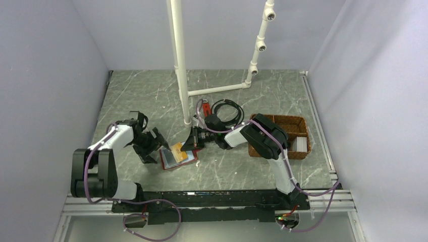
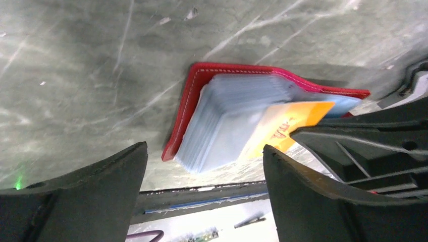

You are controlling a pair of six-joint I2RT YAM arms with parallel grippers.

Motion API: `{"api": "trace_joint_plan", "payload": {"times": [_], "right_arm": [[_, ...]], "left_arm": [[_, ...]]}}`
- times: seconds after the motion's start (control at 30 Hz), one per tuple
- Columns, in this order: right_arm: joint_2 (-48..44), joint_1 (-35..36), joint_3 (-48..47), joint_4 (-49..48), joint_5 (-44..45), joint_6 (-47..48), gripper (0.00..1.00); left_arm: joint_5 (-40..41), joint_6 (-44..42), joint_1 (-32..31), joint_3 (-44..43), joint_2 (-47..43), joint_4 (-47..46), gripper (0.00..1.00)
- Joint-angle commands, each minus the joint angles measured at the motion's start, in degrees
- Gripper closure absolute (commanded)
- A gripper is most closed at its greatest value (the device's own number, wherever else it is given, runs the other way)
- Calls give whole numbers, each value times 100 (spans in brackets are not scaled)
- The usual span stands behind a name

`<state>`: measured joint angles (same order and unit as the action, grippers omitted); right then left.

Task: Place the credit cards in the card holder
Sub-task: Insert the credit card into the card holder.

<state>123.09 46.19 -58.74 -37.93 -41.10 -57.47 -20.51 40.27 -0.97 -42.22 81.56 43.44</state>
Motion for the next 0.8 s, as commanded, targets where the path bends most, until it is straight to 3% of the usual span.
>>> {"api": "trace_joint_plan", "payload": {"times": [0.0, 0.07, 0.1, 0.17, 0.2, 0.43, 0.77], "right_arm": [[-194, 88, 83, -15, 386, 233, 100], [-255, 92, 89, 122, 428, 307, 95], [-271, 98, 105, 131, 452, 315, 93], [-299, 129, 133, 132, 473, 316, 90], [-309, 153, 142, 141, 491, 337, 89], [-386, 357, 54, 376, 746, 382, 87], [-458, 976, -419, 762, 1134, 392, 80]], "left_arm": [[643, 399, -6, -225, -651, 346, 9], [753, 553, 13, -132, -752, 406, 12], [789, 626, 41, -70, -789, 414, 22], [870, 788, 78, 118, -883, 315, 59], [882, 853, 79, 250, -915, 182, 66], [424, 731, 80, 573, -228, -575, 82], [105, 726, 80, 698, -255, -772, 81]]}}
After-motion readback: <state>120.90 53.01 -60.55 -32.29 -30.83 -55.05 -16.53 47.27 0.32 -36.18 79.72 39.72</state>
